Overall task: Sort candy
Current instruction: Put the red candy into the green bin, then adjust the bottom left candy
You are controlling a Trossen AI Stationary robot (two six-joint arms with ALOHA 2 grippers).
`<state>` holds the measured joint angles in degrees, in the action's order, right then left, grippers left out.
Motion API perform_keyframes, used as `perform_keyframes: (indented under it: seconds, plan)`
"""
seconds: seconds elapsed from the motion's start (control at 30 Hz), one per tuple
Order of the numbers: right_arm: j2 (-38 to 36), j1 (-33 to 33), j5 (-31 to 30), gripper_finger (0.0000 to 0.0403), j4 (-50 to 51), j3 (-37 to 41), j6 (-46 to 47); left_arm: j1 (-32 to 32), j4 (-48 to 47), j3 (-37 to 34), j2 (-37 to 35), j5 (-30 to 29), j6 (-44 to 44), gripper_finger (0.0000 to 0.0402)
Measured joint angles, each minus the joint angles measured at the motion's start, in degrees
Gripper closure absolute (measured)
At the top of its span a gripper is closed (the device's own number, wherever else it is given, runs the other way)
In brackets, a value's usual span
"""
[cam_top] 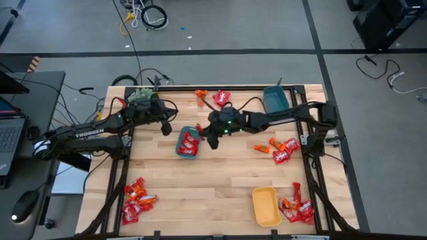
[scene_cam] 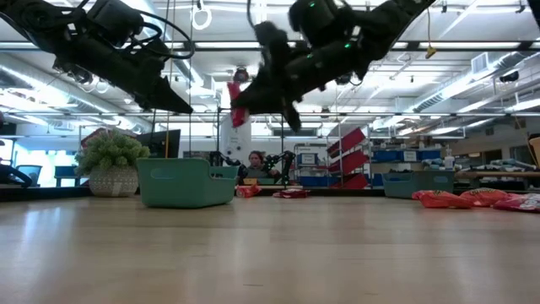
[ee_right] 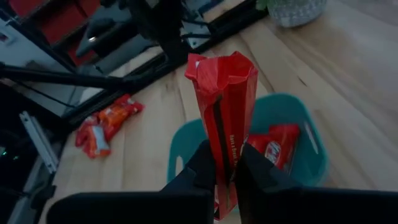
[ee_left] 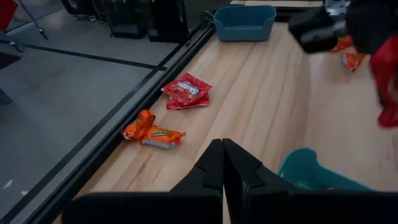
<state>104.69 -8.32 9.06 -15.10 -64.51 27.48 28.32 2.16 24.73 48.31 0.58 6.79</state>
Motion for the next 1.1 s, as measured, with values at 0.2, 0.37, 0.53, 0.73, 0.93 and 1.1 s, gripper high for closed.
perform_keyframes:
  seconds: [0.2,0.37,0.53,0.73,0.93,1.1]
  plan:
    - [6.3,1.3,0.0,0.0370,6.7,-8.6,-2.2,0.1,0.2,0.0,0.0,-0.4,0.0,0.0401]
    - [11.8,2.1,-0.7,0.0369,18.3,-18.7,-5.7,0.1,0.1,0.0,0.0,-0.4,0.1,0.0401]
    - [17.1,2.5,-2.2,0.0367,23.6,-25.6,-8.0,0.1,-0.4,0.0,0.0,-0.4,0.2,0.0401]
    - [21.0,2.6,-2.1,0.0355,28.7,-28.7,-8.2,0.1,-0.5,0.0,0.0,-0.5,0.3,0.0401]
    - [21.7,2.7,-3.6,0.0299,28.3,-28.8,-10.3,0.1,-0.5,0.0,0.0,-0.5,0.4,0.0400]
    - [21.4,2.8,-3.9,0.0231,28.4,-28.8,-10.8,0.1,-0.9,0.0,0.0,-0.4,0.4,0.0397]
